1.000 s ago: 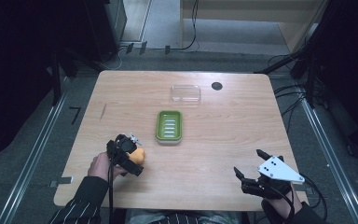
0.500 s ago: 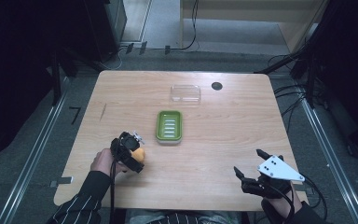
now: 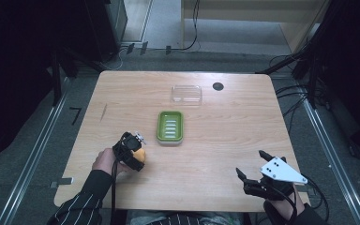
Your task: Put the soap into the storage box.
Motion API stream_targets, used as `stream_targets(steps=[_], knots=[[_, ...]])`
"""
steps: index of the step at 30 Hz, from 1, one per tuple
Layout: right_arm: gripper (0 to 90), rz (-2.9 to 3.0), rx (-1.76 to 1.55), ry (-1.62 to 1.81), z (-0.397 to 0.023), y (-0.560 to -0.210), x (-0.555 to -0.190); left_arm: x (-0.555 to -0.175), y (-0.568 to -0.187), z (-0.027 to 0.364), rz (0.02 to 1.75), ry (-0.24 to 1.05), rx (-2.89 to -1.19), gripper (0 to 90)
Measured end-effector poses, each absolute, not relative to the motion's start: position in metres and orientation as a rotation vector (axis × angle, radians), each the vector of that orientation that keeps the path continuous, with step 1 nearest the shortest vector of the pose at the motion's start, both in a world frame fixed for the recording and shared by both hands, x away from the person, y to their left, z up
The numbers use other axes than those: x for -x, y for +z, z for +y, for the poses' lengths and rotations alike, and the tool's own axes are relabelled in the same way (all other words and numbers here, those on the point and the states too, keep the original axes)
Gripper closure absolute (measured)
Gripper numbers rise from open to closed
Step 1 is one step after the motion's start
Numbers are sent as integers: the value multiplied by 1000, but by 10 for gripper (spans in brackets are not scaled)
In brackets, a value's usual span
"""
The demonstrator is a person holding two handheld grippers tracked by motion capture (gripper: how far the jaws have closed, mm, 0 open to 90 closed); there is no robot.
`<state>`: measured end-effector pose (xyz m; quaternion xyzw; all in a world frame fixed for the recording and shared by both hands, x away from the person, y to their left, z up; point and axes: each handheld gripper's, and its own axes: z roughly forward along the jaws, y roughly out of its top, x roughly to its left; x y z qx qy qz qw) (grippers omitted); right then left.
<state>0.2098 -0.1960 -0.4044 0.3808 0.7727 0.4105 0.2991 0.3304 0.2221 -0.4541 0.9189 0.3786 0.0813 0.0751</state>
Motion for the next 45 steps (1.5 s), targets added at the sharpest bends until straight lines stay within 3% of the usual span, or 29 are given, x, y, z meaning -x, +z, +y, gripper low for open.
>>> stream_targets(steps=[18,33,35,45], knots=[[136,2052,-1005,1093,-196,-404,-210,-327,-451,231,1140,246,-2751,201],[136,2055,-1003,1092,-196,-404,-210,-327,-453,229,1123,215,-2751,335],[136,2056,-1002,1091,-196,-404,-210,-326,-452,229,1122,216,-2749,392],[136,2054,-1003,1092,-196,-404,-210,-325,-452,228,1162,225,-2730,397]])
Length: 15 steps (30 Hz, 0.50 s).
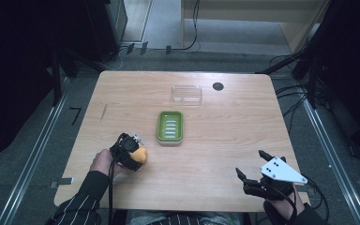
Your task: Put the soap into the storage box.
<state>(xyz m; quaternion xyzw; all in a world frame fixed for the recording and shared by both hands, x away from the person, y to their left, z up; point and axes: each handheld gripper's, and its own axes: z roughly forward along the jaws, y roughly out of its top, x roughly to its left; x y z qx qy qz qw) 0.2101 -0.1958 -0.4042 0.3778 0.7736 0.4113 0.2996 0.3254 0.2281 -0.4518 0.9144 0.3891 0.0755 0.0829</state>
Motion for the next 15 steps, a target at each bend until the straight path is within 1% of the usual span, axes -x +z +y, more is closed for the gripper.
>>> stream_targets(steps=[15], knots=[[136,2050,-1007,1094,-196,-404,-210,-323,-449,229,1178,262,-2704,397]])
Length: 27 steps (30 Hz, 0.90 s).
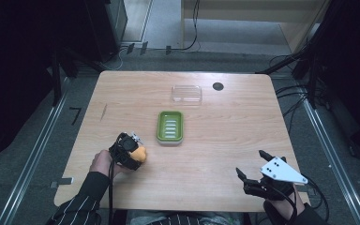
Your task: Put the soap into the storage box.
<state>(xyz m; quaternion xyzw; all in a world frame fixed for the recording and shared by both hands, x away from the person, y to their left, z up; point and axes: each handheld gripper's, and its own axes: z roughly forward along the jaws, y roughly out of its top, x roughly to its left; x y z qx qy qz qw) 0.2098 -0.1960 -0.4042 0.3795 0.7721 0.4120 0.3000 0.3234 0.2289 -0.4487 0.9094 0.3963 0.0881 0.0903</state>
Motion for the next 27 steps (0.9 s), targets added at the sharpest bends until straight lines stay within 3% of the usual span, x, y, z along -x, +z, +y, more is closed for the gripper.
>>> stream_targets(steps=[27], knots=[[136,2051,-1010,1092,-196,-404,-210,-328,-435,225,1191,323,-2616,397]])
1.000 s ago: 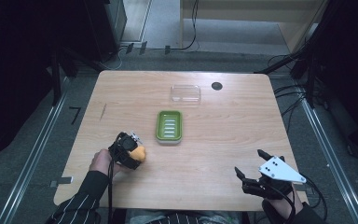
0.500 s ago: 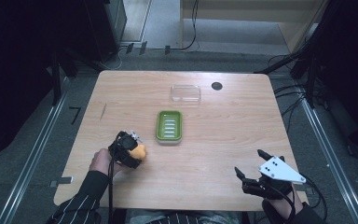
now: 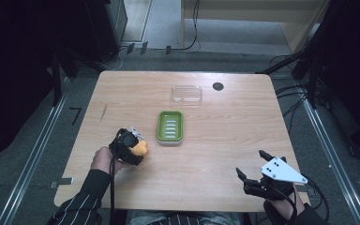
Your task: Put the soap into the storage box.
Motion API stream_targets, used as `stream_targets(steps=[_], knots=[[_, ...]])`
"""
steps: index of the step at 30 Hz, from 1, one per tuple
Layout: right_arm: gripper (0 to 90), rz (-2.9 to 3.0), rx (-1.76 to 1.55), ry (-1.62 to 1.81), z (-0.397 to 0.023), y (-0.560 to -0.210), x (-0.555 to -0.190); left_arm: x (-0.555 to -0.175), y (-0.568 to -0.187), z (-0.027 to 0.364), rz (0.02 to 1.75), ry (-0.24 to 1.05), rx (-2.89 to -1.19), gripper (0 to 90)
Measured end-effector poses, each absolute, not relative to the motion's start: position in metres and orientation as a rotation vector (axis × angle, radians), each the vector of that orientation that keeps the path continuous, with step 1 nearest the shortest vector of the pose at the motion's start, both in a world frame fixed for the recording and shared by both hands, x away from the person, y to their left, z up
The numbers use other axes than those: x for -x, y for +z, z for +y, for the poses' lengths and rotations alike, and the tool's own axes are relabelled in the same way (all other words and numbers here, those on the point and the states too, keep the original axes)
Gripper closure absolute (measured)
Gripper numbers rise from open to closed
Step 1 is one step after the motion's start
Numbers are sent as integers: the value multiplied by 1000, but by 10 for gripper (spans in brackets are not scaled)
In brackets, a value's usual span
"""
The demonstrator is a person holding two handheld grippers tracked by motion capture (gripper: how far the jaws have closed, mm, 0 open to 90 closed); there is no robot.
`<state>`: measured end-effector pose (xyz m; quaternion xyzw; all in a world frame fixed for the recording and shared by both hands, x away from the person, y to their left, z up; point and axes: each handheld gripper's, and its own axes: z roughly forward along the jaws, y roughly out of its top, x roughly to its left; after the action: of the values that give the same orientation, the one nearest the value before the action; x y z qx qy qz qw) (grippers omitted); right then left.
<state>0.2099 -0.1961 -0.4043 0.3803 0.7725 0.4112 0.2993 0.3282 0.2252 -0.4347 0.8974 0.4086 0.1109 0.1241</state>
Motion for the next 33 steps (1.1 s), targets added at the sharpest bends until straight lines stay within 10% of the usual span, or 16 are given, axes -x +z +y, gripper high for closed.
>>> stream_targets(steps=[33], knots=[[136,2055,-1009,1091,-196,-404,-210,-357,-417,215,1186,408,-2532,396]])
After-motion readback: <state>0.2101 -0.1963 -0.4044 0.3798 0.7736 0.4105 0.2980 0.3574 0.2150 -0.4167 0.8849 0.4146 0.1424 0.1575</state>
